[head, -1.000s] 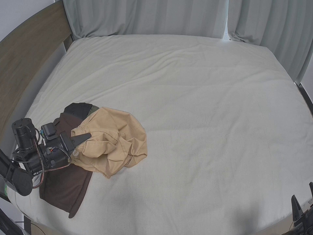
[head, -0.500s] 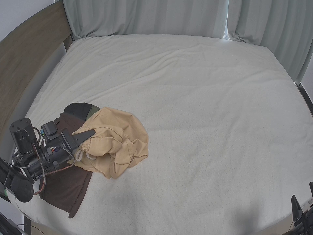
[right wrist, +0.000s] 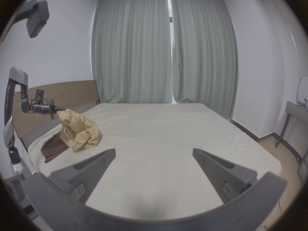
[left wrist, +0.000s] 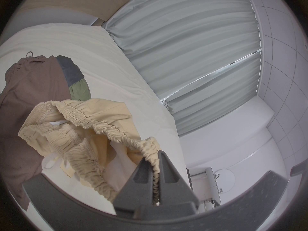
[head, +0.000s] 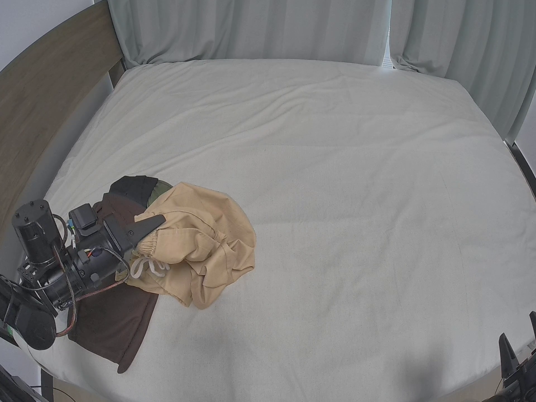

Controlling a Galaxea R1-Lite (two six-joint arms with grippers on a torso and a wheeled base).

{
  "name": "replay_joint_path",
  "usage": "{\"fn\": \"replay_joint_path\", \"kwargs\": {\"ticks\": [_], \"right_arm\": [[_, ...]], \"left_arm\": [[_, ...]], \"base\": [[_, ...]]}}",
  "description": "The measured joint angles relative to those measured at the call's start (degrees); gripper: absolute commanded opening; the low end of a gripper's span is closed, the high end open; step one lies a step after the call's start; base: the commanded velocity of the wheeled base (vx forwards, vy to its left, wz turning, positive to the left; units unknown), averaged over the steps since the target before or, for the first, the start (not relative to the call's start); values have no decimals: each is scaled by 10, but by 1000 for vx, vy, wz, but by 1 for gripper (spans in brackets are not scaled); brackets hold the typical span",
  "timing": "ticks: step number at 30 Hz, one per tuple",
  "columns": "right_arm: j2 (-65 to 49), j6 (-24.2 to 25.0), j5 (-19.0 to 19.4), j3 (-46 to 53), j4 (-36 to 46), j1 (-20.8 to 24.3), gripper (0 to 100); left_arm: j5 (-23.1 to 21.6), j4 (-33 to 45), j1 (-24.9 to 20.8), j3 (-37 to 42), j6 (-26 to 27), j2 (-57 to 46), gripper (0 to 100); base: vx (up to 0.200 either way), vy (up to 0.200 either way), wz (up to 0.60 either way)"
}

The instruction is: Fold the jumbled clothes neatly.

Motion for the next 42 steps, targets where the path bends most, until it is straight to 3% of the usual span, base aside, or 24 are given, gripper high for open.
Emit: {"fn": "replay_joint_path", "kwargs": {"ticks": [21, 29, 42], "right_arm": [[0, 0, 0, 0, 0, 0, 100], [0, -1, 0, 0, 0, 0, 100], [0, 0, 0, 0, 0, 0, 100]], "left_arm": [[82, 0, -76, -16, -28, -3, 0], [153, 0, -117, -45, -88, -5, 0], [232, 9, -190, -93, -116, -16, 0]], "base": [[0, 0, 0], [0, 0, 0], [0, 0, 0]]}}
